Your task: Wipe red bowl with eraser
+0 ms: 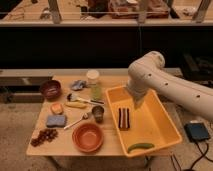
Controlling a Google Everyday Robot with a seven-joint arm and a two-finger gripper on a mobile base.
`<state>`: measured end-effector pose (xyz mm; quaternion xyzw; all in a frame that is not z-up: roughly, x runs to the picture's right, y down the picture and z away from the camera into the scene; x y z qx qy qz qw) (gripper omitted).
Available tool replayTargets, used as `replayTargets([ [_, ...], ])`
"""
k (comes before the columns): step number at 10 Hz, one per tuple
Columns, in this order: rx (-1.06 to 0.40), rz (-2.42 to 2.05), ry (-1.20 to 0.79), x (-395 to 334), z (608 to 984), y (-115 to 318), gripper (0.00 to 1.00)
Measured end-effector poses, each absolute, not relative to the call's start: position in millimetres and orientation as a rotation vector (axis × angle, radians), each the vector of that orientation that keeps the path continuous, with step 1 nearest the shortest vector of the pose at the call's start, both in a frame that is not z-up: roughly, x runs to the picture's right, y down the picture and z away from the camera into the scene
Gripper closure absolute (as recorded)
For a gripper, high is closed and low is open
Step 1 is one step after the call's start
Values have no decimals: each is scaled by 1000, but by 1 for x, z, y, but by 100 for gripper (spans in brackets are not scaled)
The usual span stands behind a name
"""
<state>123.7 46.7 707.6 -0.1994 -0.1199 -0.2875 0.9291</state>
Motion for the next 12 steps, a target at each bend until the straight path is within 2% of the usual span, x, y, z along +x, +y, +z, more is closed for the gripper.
replayTargets([
  [4, -311, -955, -570, 91, 711, 61, 35],
  [7, -240, -1092, -702, 82, 711, 64, 35],
  [8, -242, -1106, -695, 83, 711, 64, 35],
  [12, -398, -1216, -646, 77, 734, 82, 35],
])
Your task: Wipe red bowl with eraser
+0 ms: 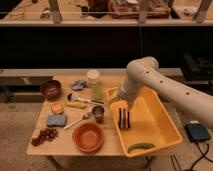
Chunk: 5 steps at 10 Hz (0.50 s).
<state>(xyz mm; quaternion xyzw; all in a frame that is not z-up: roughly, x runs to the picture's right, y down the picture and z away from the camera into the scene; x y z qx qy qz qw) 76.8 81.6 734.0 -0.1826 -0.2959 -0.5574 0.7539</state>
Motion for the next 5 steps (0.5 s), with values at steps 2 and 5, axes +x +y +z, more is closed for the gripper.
replayTargets([
  [2, -445, -1238, -632, 75, 749, 94, 35],
  [5, -449, -1148, -641, 98, 763, 104, 35],
])
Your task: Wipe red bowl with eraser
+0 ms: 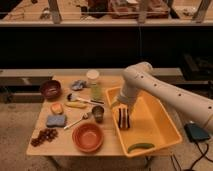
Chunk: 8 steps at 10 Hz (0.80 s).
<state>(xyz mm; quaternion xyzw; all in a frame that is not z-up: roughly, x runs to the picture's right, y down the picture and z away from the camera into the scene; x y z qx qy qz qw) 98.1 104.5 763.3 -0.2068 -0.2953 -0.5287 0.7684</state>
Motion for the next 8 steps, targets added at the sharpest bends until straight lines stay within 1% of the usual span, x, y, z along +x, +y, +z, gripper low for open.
replayTargets([
  [3, -444, -1013, -631, 127, 770, 107, 35],
  [5, -470, -1031, -610, 122, 779, 113, 35],
  [8, -470, -1069, -565, 106, 815, 133, 35],
])
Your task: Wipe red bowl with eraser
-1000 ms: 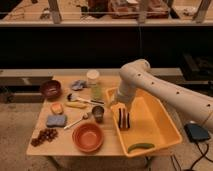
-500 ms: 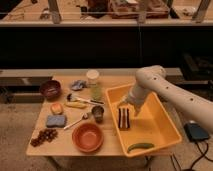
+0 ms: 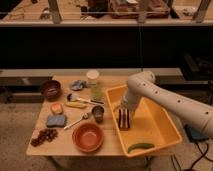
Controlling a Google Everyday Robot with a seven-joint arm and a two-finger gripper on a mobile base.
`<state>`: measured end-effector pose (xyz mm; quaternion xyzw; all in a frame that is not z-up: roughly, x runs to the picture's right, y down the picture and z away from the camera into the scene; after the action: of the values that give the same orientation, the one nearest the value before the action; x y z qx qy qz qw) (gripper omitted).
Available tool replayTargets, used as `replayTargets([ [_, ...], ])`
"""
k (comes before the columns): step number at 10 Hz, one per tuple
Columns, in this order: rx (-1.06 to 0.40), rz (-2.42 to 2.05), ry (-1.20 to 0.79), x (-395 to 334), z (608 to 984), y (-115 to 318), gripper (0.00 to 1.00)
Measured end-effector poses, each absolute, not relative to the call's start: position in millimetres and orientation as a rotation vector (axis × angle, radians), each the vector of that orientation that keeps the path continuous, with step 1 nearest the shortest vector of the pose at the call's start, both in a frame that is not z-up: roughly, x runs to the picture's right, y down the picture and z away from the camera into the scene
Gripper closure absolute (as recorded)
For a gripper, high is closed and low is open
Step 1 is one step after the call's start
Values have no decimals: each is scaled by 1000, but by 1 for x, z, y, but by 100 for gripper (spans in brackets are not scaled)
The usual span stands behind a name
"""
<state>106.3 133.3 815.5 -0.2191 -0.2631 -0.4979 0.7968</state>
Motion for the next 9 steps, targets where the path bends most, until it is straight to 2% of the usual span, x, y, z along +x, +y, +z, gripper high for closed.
replayTargets([
  [9, -435, -1153, -506, 117, 843, 148, 35],
])
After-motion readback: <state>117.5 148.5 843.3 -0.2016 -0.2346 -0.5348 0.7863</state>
